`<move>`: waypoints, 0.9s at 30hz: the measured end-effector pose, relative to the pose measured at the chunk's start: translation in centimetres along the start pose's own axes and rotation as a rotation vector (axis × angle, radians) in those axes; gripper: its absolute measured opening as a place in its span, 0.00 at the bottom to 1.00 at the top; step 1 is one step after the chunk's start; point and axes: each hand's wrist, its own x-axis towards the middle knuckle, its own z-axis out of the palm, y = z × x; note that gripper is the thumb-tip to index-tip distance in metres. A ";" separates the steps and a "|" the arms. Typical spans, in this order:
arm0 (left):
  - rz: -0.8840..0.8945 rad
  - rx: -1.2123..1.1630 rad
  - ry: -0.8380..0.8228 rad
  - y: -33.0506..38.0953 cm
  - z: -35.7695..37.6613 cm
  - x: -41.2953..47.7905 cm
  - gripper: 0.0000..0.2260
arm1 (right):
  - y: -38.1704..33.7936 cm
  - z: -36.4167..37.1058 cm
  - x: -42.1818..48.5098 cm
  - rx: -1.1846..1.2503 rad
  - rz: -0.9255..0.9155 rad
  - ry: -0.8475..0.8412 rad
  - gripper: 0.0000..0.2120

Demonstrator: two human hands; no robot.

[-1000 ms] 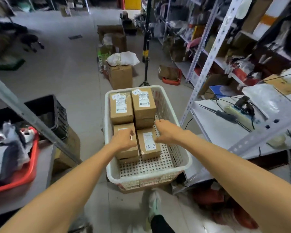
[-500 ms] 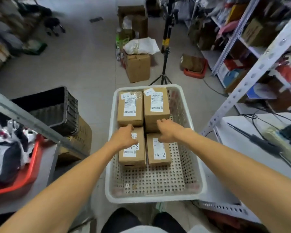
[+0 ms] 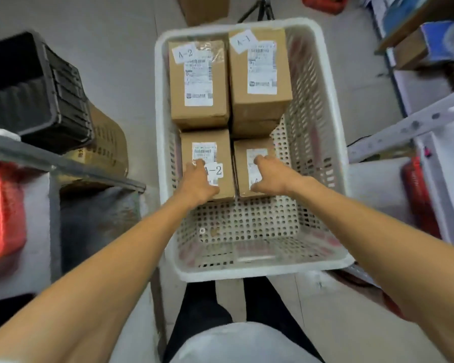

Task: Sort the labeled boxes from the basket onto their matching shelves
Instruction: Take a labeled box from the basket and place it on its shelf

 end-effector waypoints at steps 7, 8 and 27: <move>-0.103 0.040 0.173 -1.0 6.3 4.6 0.49 | 2.7 8.4 5.2 0.446 0.227 0.010 0.34; -0.111 0.032 0.200 -1.1 6.9 4.7 0.50 | 2.6 9.2 5.8 0.524 0.248 0.010 0.35; -0.095 -0.668 0.093 -3.9 9.6 5.7 0.54 | 5.4 11.1 5.8 0.920 0.259 0.084 0.44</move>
